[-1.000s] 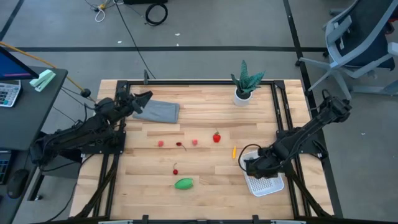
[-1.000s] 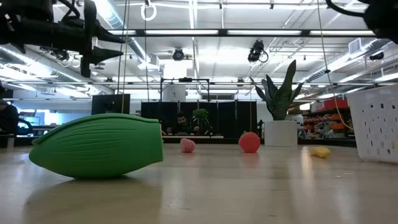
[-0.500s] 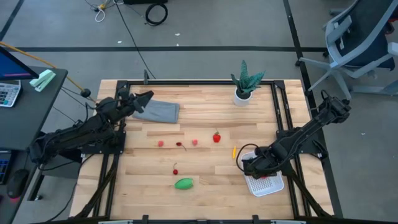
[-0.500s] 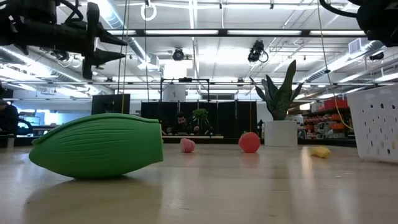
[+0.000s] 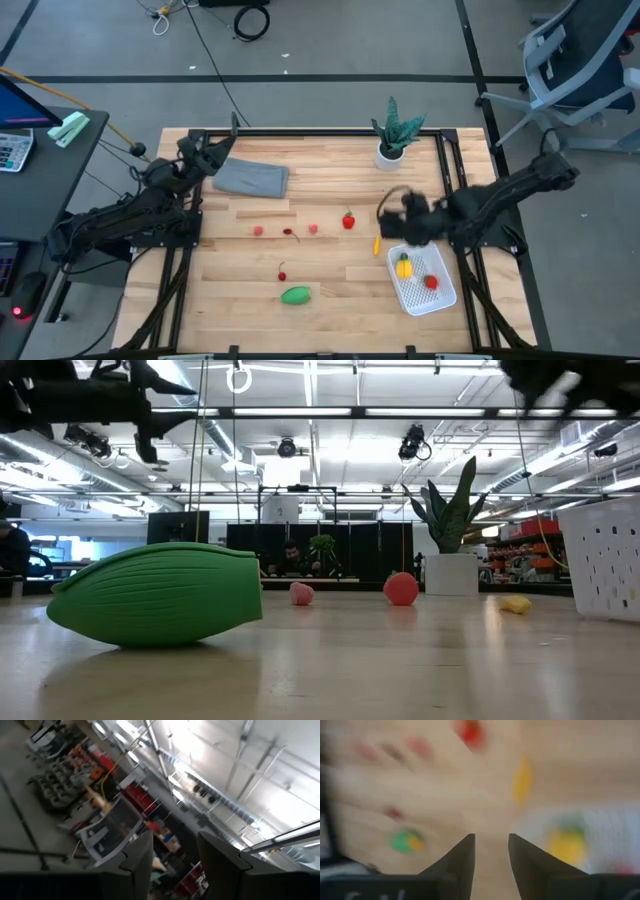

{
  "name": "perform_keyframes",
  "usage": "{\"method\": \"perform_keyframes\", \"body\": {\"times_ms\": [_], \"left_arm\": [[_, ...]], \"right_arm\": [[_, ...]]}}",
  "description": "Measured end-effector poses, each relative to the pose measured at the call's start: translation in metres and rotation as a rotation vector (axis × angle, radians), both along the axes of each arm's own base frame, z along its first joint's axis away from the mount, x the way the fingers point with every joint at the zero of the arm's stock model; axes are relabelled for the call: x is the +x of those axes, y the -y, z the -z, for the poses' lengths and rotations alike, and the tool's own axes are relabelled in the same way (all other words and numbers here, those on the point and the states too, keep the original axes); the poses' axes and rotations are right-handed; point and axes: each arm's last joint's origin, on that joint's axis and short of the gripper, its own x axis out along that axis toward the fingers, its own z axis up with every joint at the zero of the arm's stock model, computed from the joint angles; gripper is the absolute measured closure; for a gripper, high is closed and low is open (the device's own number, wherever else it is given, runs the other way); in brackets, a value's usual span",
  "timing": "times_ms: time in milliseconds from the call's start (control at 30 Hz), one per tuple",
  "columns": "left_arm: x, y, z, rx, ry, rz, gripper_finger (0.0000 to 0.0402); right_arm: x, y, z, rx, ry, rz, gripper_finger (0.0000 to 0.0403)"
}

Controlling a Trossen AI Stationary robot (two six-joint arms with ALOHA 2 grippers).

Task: Pick and placing Produce into tupperware
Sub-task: Put the strawberry into the white bin

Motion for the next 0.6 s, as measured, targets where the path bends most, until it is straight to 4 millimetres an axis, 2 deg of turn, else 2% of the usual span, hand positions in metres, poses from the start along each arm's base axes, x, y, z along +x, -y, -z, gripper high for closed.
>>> {"method": "perform_keyframes", "body": {"times_ms": [100,167,233,367,600], "left_arm": [[0.000,0.000,-0.001,0.003,0.011,0.001,0.0239],[0.000,0.000,-0.001,-0.004,0.016,0.005,0.0239],[0.000,0.000,-0.001,-0.015,0.024,0.011,0.0240],[0.000,0.000,-0.001,-0.016,0.025,0.011,0.0239],[0.000,0.000,0.000,-0.001,0.004,0.002,0.0239]], "right_arm": [[0.000,0.022,-0.025,-0.238,0.083,-0.054,0.0281],[0.003,0.035,-0.033,-0.294,0.069,-0.143,0.0281],[0.011,0.046,-0.032,-0.291,0.048,-0.222,0.0278],[0.035,0.065,-0.013,-0.298,-0.025,-0.296,0.0261],[0.077,0.097,0.041,-0.229,-0.226,-0.377,0.0216]]}}
